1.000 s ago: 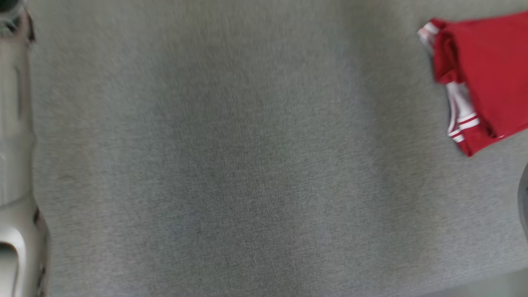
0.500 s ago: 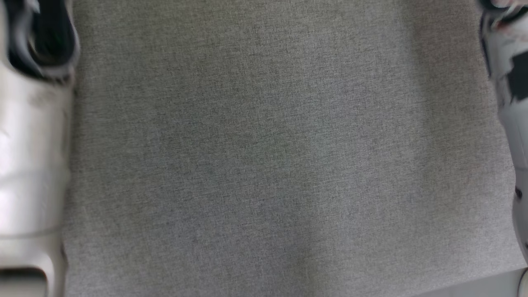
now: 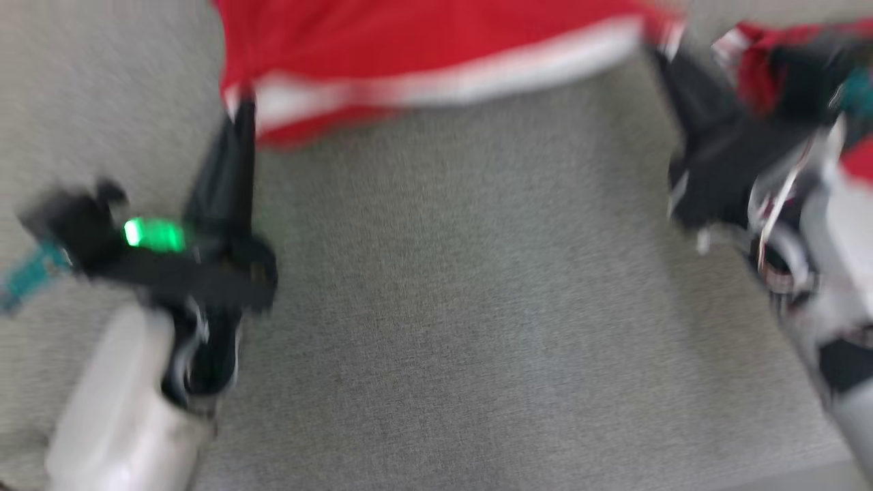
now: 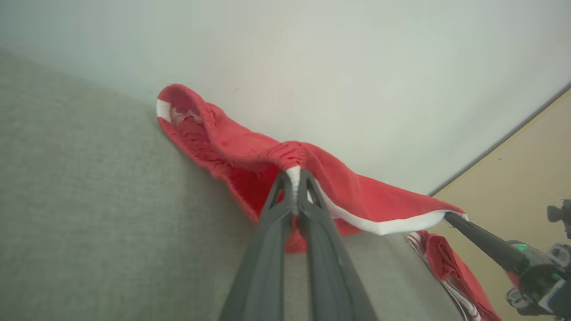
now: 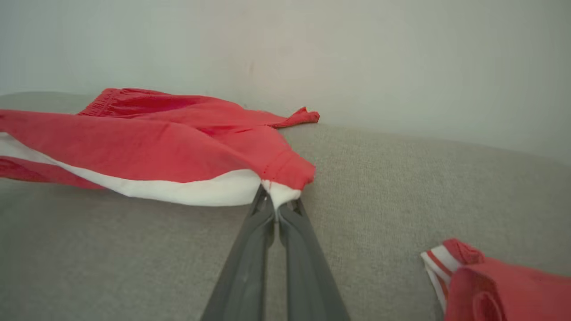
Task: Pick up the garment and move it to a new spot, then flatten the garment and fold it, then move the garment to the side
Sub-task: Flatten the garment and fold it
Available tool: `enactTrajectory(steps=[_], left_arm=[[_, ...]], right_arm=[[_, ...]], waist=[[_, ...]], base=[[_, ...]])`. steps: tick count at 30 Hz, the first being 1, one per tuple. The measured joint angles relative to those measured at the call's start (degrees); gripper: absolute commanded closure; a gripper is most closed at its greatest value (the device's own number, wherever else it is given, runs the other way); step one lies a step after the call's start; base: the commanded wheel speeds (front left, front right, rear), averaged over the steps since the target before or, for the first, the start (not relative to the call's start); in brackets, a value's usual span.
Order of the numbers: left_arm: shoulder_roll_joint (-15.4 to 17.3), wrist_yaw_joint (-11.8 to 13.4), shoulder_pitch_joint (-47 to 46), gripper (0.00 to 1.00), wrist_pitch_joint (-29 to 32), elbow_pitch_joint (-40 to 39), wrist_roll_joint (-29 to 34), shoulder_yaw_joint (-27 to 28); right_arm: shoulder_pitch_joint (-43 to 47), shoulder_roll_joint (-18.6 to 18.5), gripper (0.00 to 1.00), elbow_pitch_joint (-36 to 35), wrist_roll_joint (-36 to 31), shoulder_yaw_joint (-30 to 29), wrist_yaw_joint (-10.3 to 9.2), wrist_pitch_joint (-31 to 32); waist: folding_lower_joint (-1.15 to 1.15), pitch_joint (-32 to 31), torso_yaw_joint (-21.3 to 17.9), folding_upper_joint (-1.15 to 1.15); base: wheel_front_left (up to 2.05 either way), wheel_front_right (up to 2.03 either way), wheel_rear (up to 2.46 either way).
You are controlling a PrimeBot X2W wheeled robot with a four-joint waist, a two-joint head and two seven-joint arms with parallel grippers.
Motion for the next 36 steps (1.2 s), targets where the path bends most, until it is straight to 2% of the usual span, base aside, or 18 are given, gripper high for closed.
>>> enactTrajectory(steps=[6,7,8,11,24,31,36], left_arm=[[1.7,0.2,11.7,1.0,0.6,1.8,-1.5,-1.9],[1.7,0.2,11.7,1.0,0.6,1.8,-1.5,-1.9],[2.4,0.5,15.5,1.0,1.3,1.9,-2.2,-2.7],[3.4,1.0,20.8,1.0,2.7,1.5,-2.2,-4.0],[7.3,5.6,38.4,1.0,9.9,-5.6,-2.3,-9.7],[7.2,7.3,40.5,1.0,10.5,-9.7,-3.1,-9.6],[4.2,7.3,34.8,1.0,10.2,-10.0,-4.0,-8.8]], right_arm=[[16.4,-1.6,1.0,-7.6,0.0,-2.9,0.01,12.8],[16.4,-1.6,1.0,-7.6,0.0,-2.9,0.01,12.8],[21.5,-1.7,1.0,-9.9,-0.3,-3.7,0.01,16.8],[28.8,-1.6,1.0,-13.1,-0.6,-5.6,0.01,22.5],[53.8,0.9,1.0,-25.5,-1.8,-11.8,0.0,41.9],[54.9,1.9,1.0,-29.9,-4.7,-16.0,0.0,42.5],[45.7,1.1,1.0,-26.3,-6.0,-14.9,0.0,39.3]], waist=[[-0.01,-8.2,0.0,0.0],[-0.01,-8.2,0.0,0.0],[-0.01,-10.9,-0.1,0.0],[-0.01,-14.7,-0.2,0.0],[0.0,-26.9,0.4,0.0],[0.02,-28.4,2.2,0.0],[0.02,-27.6,4.0,0.01]], base=[[0.0,0.0,0.0],[0.0,0.0,0.0],[0.0,0.0,0.0],[0.0,0.0,0.0],[0.0,0.0,0.0],[0.0,0.0,0.0],[0.0,0.0,0.0]])
